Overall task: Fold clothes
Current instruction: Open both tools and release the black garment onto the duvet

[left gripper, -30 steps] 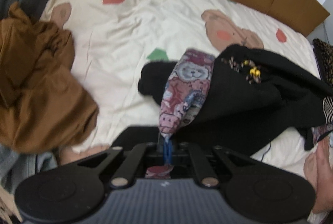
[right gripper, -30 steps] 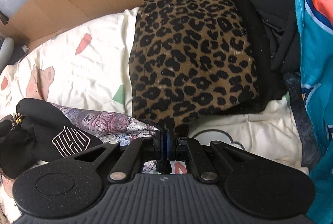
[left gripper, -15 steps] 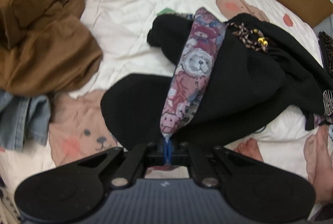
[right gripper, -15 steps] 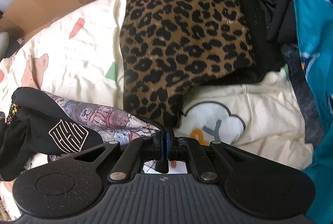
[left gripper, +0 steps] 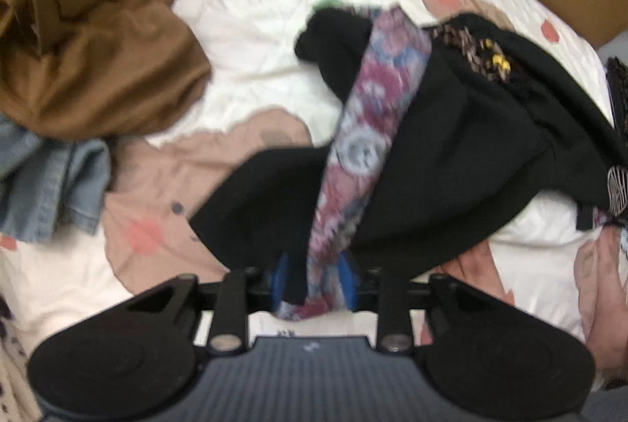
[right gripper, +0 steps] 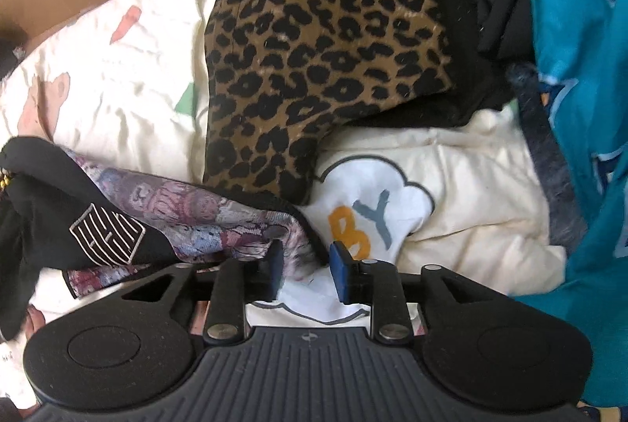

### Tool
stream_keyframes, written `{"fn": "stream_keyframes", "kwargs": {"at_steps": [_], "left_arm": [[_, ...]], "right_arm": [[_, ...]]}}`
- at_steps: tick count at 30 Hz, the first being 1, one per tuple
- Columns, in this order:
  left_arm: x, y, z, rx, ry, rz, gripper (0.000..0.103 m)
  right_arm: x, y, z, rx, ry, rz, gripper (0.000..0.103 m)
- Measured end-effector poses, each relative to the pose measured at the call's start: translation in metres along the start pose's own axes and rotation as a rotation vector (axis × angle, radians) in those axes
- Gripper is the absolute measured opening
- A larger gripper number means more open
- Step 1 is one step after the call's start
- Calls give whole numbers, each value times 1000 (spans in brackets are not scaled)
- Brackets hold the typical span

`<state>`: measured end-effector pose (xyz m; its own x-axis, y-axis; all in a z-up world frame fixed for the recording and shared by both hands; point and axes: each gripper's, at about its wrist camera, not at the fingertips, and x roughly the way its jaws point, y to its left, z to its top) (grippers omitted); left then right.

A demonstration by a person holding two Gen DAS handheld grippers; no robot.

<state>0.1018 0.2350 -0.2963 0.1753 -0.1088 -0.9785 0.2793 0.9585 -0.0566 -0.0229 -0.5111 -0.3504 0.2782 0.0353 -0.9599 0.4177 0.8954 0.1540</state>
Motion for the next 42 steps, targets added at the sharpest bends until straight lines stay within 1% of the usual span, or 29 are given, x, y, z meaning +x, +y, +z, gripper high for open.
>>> {"fn": "stream_keyframes", "kwargs": {"at_steps": [3, 7, 11, 16, 18, 22, 25, 28, 30, 31, 32, 34, 35, 38, 42], "left_arm": [[-8, 2, 15, 3, -39, 6, 34], [-6, -1, 37, 12, -84, -6, 34], [-2, -16, 60, 38, -122, -24, 37], [-1, -39, 90, 86, -180, -37, 39], [1, -48, 104, 90, -200, -39, 40], [6, -61, 131, 104, -231, -16, 40], [12, -64, 151, 60, -250, 3, 40], [22, -66, 166, 24, -248, 64, 40], [30, -63, 173, -17, -244, 94, 40], [33, -62, 176, -36, -245, 111, 44], [36, -61, 179, -51, -255, 130, 53], [41, -61, 184, -72, -265, 153, 60], [44, -60, 186, -85, -265, 159, 60], [57, -57, 190, -139, -226, 147, 59], [75, -52, 190, -170, -165, 188, 60]], "right_arm": [[-6, 10, 11, -22, -29, 16, 34], [-14, 25, 27, -52, -69, 39, 34], [-18, 47, 45, -92, -102, 67, 34], [-11, 79, 66, -158, -129, 128, 34], [-8, 91, 73, -180, -139, 151, 34], [2, 114, 84, -217, -147, 199, 34], [12, 129, 90, -240, -145, 229, 34], [23, 145, 96, -263, -142, 259, 34], [30, 155, 100, -278, -140, 279, 34], [34, 160, 102, -286, -140, 289, 34], [37, 165, 104, -293, -139, 299, 34], [44, 176, 108, -308, -137, 320, 34], [48, 181, 110, -316, -136, 330, 34], [58, 197, 116, -339, -133, 360, 34], [76, 219, 120, -355, -127, 392, 34]]}}
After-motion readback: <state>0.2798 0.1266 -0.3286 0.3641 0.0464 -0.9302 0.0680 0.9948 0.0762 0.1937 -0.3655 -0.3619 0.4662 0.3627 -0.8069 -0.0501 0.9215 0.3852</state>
